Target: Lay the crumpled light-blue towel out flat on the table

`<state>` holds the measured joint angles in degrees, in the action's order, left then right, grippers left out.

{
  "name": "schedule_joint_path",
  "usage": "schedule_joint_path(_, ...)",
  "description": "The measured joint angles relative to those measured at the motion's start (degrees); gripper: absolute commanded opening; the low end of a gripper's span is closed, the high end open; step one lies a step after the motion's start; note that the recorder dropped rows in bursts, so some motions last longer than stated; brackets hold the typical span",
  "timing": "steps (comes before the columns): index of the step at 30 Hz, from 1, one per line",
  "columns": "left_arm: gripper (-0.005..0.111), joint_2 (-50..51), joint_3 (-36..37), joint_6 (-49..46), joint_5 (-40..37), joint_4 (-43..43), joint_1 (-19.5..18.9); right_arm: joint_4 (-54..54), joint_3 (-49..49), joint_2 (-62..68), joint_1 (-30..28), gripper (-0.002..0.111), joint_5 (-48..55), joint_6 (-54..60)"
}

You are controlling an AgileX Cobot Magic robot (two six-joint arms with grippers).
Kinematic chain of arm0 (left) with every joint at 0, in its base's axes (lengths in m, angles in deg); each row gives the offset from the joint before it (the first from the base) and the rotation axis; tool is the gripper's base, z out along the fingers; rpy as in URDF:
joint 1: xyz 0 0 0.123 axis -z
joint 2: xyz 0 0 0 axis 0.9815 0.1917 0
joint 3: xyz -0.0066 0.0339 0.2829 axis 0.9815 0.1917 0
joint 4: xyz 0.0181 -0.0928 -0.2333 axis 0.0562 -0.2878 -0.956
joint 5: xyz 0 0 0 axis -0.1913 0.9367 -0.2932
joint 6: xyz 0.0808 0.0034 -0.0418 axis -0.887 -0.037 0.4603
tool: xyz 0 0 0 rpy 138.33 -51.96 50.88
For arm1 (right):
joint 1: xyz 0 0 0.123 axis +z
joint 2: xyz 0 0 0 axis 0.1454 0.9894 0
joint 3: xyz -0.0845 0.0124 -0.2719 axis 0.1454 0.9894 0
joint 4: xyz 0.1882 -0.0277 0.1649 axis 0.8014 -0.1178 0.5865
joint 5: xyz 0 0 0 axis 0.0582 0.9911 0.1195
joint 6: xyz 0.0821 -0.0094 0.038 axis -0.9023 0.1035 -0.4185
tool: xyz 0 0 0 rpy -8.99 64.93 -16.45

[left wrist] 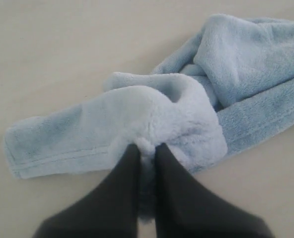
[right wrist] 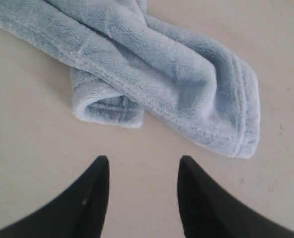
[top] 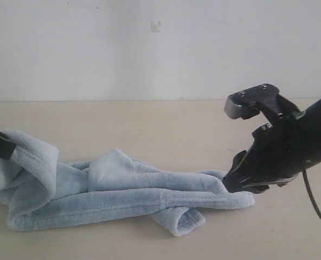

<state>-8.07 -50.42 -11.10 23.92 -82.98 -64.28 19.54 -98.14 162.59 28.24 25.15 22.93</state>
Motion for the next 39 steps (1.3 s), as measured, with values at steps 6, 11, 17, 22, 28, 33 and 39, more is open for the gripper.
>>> schedule_joint_path(6,0.004,0.0,0.0,0.0,1.5,-1.5,0.0,-3.3,0.0,7.6,2.1,0.043,-8.5,5.1)
schedule_joint_path(11,0.004,0.0,0.0,-0.1,3.0,-1.6,0.0,-5.1,0.0,13.9,2.2,0.043,-12.8,4.2)
schedule_joint_path(17,0.004,0.0,0.0,-0.1,5.4,-1.8,0.0,-5.3,0.0,18.2,2.2,0.043,-17.2,4.2)
schedule_joint_path(22,0.004,0.0,0.0,-0.1,6.3,-2.1,0.0,-5.4,0.0,19.0,2.3,0.043,-21.1,4.4)
schedule_joint_path(28,0.004,0.0,0.0,-0.1,6.5,-2.1,0.0,-5.1,0.0,21.3,2.3,0.043,-21.8,4.3)
schedule_joint_path(33,0.004,0.0,0.0,-0.1,6.7,-2.1,0.0,-5.1,0.0,21.7,2.3,0.016,-21.1,4.3)
schedule_joint_path(39,0.004,0.0,0.0,-0.1,6.7,-2.1,0.0,-4.9,0.0,21.7,2.3,0.0,-18.3,4.3)
